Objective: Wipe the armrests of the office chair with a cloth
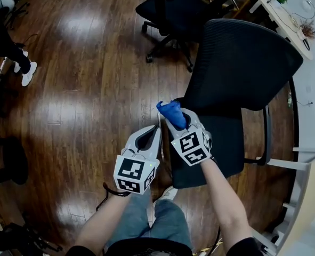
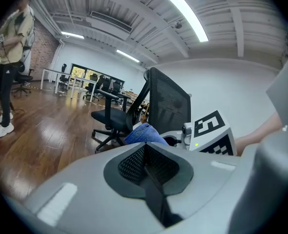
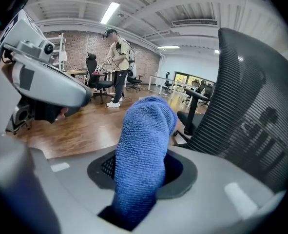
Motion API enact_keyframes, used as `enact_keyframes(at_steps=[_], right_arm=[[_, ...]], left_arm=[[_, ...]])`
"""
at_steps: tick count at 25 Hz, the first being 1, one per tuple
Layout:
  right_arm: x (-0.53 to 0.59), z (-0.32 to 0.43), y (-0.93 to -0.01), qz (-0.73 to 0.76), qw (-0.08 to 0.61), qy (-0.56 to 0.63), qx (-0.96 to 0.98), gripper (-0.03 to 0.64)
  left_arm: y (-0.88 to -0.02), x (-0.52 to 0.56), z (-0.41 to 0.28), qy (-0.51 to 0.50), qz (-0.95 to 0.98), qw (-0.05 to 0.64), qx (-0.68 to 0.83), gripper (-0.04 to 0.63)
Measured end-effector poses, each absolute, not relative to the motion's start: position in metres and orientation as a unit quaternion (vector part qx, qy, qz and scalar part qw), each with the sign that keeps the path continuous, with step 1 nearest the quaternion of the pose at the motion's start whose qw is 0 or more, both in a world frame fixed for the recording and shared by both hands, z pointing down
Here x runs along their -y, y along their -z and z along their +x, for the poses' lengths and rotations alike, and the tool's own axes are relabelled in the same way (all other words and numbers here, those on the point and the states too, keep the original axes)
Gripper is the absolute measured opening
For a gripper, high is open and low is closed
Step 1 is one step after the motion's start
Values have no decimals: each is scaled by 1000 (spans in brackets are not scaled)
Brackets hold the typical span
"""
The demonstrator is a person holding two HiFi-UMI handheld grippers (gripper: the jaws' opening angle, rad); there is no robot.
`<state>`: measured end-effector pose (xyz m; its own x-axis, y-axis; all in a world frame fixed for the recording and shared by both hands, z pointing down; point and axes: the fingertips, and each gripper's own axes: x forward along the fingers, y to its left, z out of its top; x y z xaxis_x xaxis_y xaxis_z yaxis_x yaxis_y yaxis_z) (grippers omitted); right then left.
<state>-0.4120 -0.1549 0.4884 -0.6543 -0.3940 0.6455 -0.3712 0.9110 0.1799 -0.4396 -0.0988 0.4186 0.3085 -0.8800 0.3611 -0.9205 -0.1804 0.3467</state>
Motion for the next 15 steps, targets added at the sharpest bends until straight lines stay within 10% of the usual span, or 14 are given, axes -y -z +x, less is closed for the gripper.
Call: enact_keyframes(at_steps=[15], right_arm=[[79,-371,-490,173,350,1,921,137]], left_arm=[[-433,50,-398,-35,738,267,619,5]])
